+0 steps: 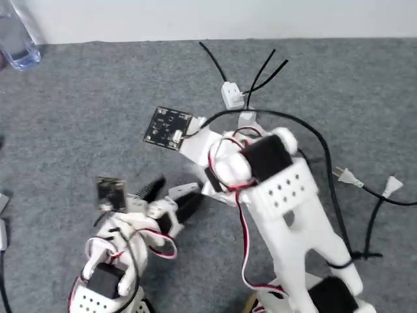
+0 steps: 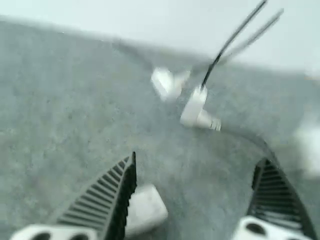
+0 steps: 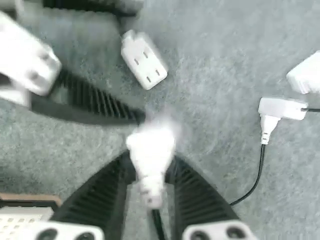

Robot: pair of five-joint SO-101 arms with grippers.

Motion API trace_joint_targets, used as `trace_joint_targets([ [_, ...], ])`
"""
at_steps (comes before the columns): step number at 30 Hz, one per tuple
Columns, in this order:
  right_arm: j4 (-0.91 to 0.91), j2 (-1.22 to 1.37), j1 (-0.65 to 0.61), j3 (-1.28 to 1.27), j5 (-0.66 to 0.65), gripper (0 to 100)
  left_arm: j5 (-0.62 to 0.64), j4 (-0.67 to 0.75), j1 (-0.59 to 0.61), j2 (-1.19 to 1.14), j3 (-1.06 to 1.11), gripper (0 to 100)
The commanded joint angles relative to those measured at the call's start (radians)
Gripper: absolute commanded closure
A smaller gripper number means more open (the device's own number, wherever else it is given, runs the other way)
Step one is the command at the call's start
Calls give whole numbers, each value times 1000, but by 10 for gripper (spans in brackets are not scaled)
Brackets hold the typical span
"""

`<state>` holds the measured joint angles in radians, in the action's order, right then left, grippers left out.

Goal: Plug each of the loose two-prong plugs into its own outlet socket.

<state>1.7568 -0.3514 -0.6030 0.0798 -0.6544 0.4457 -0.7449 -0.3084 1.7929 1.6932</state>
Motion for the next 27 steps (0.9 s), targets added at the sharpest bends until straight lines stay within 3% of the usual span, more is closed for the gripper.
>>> trace_joint_targets([
  [1,39,-42,-8,51,11,991,8,-6,8,11,-10,651],
  [10,35,-33,-1,-20,3,991,8,-6,8,11,-10,651],
  [27,-81,-39,334,-262,-173,991,5,-8,8,11,-8,651],
])
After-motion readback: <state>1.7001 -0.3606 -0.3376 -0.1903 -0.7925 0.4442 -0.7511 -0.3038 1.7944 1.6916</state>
